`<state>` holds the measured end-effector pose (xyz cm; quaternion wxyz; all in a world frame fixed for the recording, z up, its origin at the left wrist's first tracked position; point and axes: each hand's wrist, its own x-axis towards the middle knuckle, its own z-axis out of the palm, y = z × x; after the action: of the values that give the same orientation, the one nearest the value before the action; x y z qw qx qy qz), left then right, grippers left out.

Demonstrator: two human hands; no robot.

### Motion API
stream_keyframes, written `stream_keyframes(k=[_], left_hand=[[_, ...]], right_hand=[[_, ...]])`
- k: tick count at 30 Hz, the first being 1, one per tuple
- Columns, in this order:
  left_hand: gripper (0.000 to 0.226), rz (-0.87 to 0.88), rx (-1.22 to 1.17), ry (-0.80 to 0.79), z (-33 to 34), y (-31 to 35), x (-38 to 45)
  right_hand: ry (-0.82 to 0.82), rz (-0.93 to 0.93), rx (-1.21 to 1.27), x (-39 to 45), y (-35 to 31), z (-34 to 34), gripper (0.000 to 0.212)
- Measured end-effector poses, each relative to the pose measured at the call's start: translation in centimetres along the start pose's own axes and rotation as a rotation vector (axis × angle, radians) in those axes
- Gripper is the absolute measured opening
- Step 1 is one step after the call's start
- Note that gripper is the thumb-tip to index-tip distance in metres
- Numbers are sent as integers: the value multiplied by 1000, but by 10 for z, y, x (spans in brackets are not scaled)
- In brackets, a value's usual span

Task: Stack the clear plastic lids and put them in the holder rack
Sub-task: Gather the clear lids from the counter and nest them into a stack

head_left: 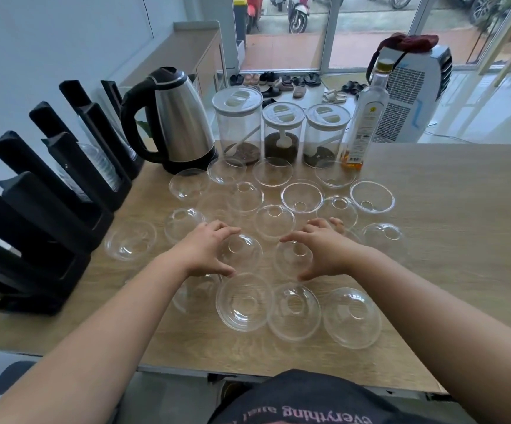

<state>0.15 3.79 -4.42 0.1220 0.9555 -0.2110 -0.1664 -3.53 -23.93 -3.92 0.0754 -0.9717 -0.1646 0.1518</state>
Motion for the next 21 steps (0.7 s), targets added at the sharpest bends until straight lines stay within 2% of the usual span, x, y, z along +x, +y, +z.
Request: stream_keyframes(k=[6, 12, 21], left_hand=[[95, 21, -2, 71, -2, 2, 0], [95, 33, -7, 148, -1, 9, 4], [97, 84, 49, 148, 0, 15, 14]], right_hand=[[56, -3, 44, 0, 4, -2, 85], [131, -28, 206, -1, 7, -12, 81], [128, 6, 182, 3, 12, -25, 80]])
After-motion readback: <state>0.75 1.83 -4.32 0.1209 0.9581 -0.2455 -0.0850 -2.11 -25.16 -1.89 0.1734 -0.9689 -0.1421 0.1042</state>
